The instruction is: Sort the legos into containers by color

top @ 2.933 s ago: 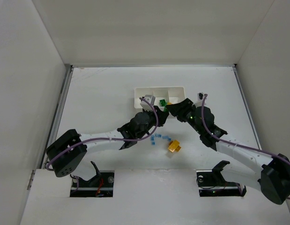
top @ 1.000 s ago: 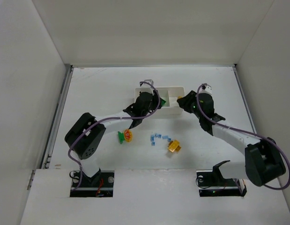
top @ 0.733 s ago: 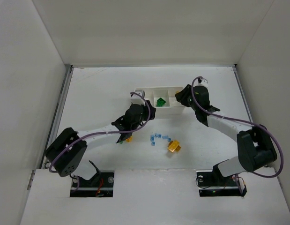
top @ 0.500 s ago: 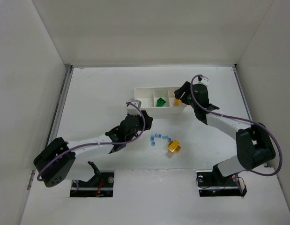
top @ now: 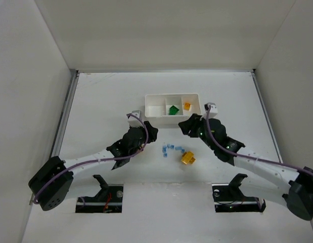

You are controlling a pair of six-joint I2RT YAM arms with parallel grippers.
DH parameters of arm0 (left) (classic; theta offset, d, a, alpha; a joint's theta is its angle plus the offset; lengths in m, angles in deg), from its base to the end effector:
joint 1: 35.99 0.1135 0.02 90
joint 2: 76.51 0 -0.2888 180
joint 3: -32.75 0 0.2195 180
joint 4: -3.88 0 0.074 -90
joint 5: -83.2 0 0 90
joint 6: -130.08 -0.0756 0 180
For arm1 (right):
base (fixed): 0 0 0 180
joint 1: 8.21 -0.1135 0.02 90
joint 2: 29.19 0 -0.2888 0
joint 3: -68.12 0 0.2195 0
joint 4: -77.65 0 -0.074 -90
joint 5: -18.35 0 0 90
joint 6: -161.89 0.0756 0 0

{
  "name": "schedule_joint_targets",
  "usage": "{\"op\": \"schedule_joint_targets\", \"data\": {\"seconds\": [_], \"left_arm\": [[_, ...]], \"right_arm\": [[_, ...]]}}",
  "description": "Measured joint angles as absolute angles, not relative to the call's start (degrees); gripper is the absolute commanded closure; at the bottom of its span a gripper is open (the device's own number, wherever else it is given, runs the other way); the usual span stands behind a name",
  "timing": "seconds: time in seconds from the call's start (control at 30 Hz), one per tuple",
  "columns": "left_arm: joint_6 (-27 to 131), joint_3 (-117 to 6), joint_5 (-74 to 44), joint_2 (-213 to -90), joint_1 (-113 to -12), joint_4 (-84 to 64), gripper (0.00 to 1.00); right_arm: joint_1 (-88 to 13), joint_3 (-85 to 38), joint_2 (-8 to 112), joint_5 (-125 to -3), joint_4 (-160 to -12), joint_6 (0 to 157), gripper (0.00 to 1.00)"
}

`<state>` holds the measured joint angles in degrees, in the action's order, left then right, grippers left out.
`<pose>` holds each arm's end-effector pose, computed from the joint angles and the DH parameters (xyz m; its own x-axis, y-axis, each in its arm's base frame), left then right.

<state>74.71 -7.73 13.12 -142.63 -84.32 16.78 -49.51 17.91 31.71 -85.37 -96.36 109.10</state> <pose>0.1804 -0.1640 0.2506 -0.3942 -0.3607 -0.8453 0.3128 0.8122 -0.4925 0.1895 0.1426 0.2828 -0.4563 0.3812 -0.8041 -0.2443 0.8152 0.5251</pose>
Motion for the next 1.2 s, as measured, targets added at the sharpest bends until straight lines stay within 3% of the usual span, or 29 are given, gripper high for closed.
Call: {"op": "schedule_joint_targets", "data": {"seconds": [0.13,0.4,0.77,1.2], "left_arm": [[75.1,-7.9,12.9,-144.1,-85.6,16.9,0.57],[75.4,-8.1,12.5,-148.2,-87.5,17.6,0.57],[75.5,-8.3,12.3,-147.7,-88.9,19.4,0.57],[75.5,-7.4,12.3,-145.6,-89.4,21.7,0.56]], "right_arm": [[-55.6,20.7,22.8,-92.8,-84.7,111.6,0.28],[-67.2,18.8,21.8,-102.3,-58.7,122.9,0.17],[-72.0,13.8,33.8,-102.5,-52.9,127.8,0.18],[-68.9,12.6,39.0,-100.7,-53.9,129.1,0.36]]}}
